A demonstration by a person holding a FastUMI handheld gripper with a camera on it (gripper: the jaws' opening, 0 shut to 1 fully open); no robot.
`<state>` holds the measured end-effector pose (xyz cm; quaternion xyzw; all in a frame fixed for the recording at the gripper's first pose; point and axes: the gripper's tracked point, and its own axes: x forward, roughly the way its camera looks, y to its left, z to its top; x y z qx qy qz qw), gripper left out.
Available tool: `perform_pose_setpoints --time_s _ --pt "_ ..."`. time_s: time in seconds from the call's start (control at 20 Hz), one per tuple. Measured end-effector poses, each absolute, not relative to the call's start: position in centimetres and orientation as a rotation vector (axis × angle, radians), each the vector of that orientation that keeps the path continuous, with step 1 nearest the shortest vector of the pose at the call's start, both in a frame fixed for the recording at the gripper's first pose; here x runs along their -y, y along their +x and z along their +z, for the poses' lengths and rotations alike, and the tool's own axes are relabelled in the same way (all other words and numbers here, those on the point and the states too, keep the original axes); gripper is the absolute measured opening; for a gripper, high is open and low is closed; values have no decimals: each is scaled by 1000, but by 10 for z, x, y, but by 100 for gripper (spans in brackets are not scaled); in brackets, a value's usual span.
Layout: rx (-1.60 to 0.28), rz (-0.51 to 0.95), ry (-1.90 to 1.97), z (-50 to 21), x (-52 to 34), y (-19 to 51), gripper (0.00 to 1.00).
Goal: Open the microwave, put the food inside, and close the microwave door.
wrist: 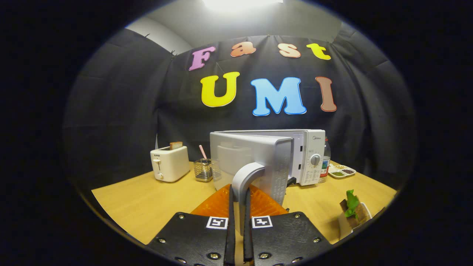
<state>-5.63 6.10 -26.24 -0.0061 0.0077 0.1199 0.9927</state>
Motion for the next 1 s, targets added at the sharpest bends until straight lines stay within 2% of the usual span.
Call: perform_pose_setpoints --time_s 0.2,0.4,0.5,0.75,1.0 --pt "34 280 -64 -267 -134 -79 9" --pt "25 159 -92 -273 -150 -80 8" --pt "23 119 -71 -272 -166 -83 13" --pt "58 79 -87 -273 -189 -84 15" --pt "37 148 -44 -277 -193 -98 15"
